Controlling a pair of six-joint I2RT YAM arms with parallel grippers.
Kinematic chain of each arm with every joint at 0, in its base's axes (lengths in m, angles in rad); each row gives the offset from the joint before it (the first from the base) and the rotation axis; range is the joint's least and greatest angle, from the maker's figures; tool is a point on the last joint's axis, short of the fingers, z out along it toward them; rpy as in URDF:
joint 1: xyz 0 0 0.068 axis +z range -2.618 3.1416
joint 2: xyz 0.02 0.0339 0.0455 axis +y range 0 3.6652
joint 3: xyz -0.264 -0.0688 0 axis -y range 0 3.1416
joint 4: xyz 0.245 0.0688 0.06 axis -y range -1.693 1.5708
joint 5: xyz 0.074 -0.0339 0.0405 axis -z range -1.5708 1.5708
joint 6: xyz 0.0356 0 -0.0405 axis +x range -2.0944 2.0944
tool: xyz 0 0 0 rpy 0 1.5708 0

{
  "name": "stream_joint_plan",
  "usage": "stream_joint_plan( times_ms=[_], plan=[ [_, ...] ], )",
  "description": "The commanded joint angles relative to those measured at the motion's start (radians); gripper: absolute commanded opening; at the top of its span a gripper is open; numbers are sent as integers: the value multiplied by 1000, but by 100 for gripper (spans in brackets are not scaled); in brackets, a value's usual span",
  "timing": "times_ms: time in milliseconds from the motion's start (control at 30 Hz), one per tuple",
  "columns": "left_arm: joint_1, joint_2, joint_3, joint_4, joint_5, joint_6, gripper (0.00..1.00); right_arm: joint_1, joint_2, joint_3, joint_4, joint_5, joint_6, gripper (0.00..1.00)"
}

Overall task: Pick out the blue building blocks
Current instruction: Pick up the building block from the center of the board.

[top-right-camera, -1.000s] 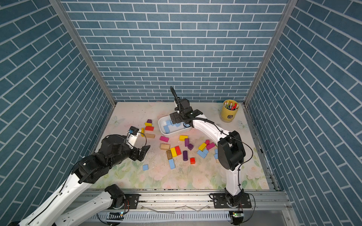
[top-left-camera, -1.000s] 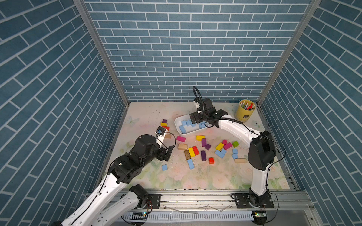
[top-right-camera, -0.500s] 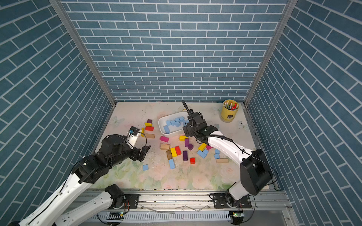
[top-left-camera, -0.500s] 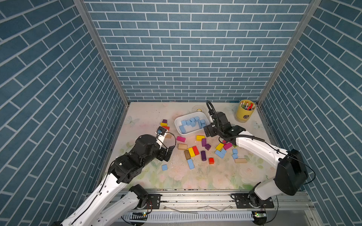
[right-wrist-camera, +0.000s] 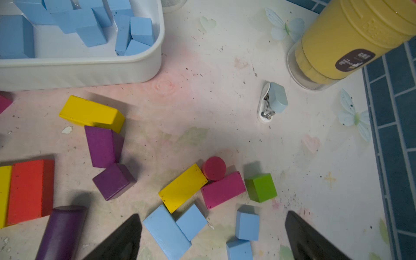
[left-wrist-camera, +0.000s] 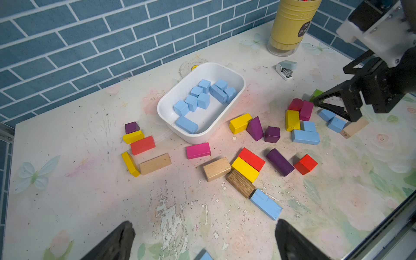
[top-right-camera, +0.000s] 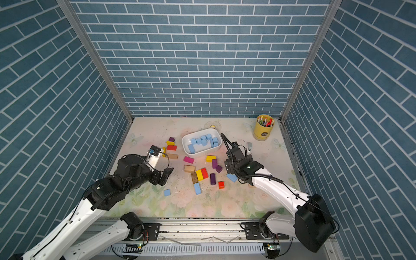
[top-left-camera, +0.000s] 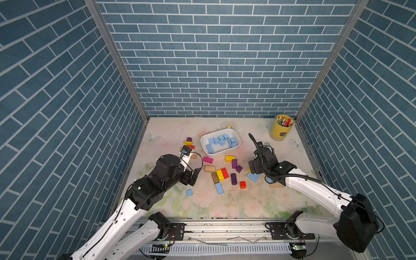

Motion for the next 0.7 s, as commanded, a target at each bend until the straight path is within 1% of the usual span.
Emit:
stream_joint_plan(
  times_ms=[0, 100, 267, 300, 500, 667],
  plan=[
    [7, 0, 2, 2, 10, 7, 99, -4, -40, -23, -63, 18, 103, 99],
    [8, 1, 2, 2, 11, 7, 99, -6, -31, -19, -127, -27, 134, 99],
    [7, 1, 1, 3, 22, 10, 100, -6, 25, 2, -224, -81, 244, 99],
    [8, 2, 2, 4, 24, 11, 99, -7, 34, -3, -227, -85, 279, 99],
    [8, 4, 1, 3, 31, 10, 99, -7, 102, 5, -293, -44, 592, 99],
    [8, 6, 2, 2, 33, 14, 99, -7, 195, 58, -337, -51, 728, 99]
  ],
)
